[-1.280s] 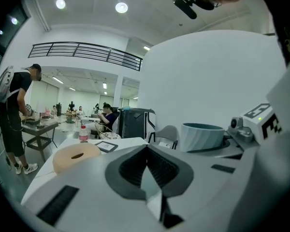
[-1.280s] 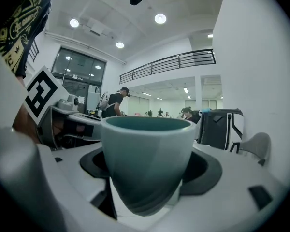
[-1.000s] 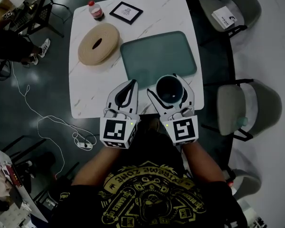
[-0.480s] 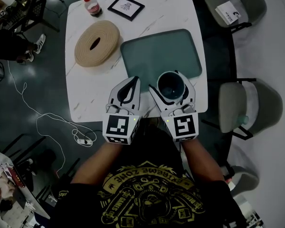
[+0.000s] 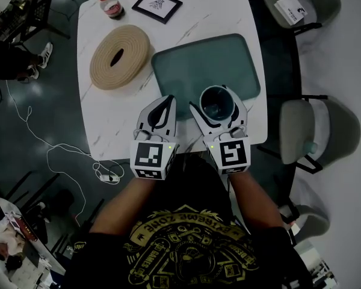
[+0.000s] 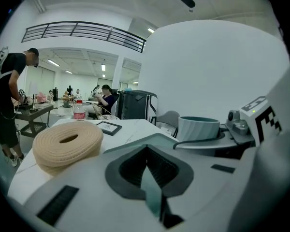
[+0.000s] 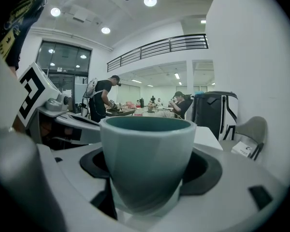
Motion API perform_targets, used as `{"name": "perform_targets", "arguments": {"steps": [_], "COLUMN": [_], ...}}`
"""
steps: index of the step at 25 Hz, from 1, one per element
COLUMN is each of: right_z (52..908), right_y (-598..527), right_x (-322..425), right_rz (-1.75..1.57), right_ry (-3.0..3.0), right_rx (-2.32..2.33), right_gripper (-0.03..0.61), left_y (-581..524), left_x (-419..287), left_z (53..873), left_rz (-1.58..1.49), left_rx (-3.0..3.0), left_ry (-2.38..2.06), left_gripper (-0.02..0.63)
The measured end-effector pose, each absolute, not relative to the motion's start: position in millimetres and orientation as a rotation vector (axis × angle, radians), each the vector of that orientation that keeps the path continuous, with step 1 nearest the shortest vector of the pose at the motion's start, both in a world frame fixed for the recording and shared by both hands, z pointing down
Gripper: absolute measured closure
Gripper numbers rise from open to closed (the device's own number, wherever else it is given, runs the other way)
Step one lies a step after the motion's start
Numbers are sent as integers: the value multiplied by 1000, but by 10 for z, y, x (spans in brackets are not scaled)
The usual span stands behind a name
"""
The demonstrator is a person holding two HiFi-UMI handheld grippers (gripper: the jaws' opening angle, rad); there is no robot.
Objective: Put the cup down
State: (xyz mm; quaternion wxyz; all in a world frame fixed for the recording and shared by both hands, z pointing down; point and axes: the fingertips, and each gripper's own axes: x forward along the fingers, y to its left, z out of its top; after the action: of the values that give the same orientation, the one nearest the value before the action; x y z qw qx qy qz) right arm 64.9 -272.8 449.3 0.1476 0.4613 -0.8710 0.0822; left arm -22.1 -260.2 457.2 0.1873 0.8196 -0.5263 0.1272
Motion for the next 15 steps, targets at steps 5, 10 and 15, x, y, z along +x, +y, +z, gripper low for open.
{"name": "perform_targets", "arguments": {"steps": [5,10,15], "right_z": [4626,4734,4871], "right_y": [-2825,-2910,-2964], "right_x": [664,655,679], "right_rz": [263,274,292], "right_ry": [-2478,-2458,-2435], "right_rx": [1358,1374,1381], "right_gripper": [198,198,198], "left_y": [-2695,-2806,-2890], "left_x": [-236,-206,-185], "left_z": [4689,4721,4811], "left_rz": [379,397,421], "left_rx": [2301,2327,2326], "left_ry": [-1457,-1433,-1415], "left_gripper": [604,604,605]}}
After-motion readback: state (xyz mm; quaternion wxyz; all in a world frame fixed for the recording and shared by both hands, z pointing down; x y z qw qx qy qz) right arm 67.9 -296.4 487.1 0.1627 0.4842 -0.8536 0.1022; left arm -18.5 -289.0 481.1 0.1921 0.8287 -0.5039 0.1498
